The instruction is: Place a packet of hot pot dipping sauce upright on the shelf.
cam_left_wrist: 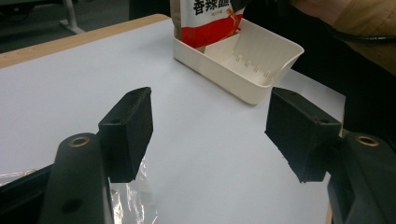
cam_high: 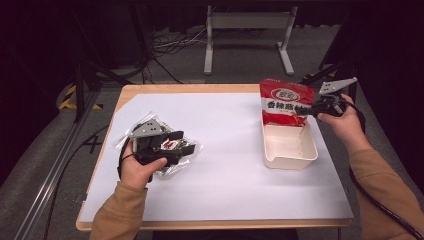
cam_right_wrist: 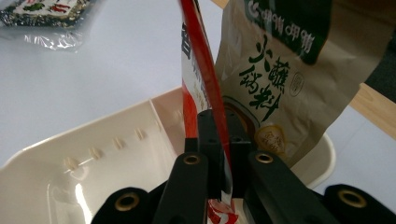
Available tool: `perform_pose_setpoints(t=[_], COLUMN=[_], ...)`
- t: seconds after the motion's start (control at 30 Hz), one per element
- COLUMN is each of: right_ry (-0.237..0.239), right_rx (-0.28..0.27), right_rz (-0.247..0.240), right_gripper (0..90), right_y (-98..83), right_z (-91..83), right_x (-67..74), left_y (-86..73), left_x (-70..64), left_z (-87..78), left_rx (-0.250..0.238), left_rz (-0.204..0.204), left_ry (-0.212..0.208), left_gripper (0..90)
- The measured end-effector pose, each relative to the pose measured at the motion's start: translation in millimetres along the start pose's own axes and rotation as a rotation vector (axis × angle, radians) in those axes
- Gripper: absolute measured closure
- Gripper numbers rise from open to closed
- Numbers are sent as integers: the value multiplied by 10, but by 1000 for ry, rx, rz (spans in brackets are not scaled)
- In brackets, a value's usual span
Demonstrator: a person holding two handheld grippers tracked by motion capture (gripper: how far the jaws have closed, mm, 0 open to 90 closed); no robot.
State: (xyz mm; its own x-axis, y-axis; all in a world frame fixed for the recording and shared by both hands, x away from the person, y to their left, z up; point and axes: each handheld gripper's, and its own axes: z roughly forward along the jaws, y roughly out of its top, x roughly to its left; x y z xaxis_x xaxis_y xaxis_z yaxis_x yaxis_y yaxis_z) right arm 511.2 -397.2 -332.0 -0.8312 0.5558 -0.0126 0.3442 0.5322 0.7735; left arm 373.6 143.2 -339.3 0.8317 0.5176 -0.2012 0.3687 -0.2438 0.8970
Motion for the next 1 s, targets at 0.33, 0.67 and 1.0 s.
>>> perform_pose_setpoints(t=[0.33, 0.67, 1.0], right_ry=[-22, -93, -127], right_rx=[37, 110, 135], right_rz=[36, 37, 41], right_gripper=[879, 873, 868], right_y=[-119, -176, -180], right_z=[124, 180, 201], right_x=[5, 44, 86], left_y=[-13, -30, -36], left_x=[58, 128, 138], left_z=[-18, -10, -6], left_rx=[21, 68, 61], left_rz=[-2, -45, -14], left_ry=[1, 6, 54], left_gripper=[279, 256, 189])
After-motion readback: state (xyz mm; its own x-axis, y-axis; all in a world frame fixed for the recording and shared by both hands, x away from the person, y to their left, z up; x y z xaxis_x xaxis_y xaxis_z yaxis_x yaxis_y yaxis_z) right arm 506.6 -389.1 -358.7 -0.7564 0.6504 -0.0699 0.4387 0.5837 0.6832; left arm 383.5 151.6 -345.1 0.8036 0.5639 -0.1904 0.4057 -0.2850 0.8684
